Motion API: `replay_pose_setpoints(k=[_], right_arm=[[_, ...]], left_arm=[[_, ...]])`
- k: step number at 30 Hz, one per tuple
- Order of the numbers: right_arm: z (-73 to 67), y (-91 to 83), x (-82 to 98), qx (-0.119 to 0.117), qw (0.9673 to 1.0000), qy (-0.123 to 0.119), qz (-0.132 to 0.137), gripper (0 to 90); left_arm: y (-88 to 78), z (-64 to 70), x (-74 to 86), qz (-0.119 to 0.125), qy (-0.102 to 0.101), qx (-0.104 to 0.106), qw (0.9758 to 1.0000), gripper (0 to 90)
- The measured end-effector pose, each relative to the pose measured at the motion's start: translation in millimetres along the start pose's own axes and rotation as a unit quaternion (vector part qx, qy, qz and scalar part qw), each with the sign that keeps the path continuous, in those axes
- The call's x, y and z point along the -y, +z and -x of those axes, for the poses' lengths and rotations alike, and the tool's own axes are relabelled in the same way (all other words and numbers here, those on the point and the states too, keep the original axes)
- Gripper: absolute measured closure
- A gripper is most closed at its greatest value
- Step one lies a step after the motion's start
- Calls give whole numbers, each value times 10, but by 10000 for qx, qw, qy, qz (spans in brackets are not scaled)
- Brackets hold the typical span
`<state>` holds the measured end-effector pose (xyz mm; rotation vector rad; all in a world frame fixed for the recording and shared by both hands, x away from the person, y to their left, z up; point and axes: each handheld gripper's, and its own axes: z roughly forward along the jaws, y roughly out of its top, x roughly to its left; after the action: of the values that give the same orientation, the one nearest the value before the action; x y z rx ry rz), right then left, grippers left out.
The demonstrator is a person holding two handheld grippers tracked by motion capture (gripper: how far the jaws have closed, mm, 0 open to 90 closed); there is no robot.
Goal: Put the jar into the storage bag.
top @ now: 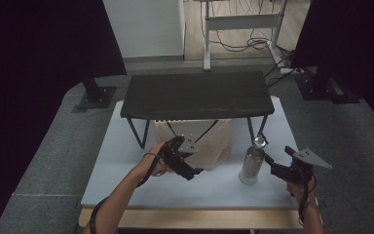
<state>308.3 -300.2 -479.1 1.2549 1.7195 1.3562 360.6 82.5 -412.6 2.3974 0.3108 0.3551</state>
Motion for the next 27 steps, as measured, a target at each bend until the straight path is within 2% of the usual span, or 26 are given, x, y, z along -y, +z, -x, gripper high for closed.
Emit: replay_pose_setpoints(k=[2,6,9,14,21,27], right_arm=[[-26,-53,-53,-62,10000,-72,14,132],[-91,-156,-146,-335,9992,-221,57,133],[-142,-226,-206,-416,9986,-319,119,132],[-215,-324,-293,-669,9965,-430,267,128],[-331,-366,-363,-947,9932,-558,374,125],[-369,-347,-387,-1032,9921,-598,379,125]], left_arm=[[4,1,3,-2,-3,-11,10000,93],[7,3,7,16,-12,-23,10000,93],[7,8,8,21,-8,-36,10000,93],[-2,14,1,10,28,-28,10000,93],[-4,27,-6,0,55,-52,10000,93],[-5,27,-5,2,64,-48,10000,93]])
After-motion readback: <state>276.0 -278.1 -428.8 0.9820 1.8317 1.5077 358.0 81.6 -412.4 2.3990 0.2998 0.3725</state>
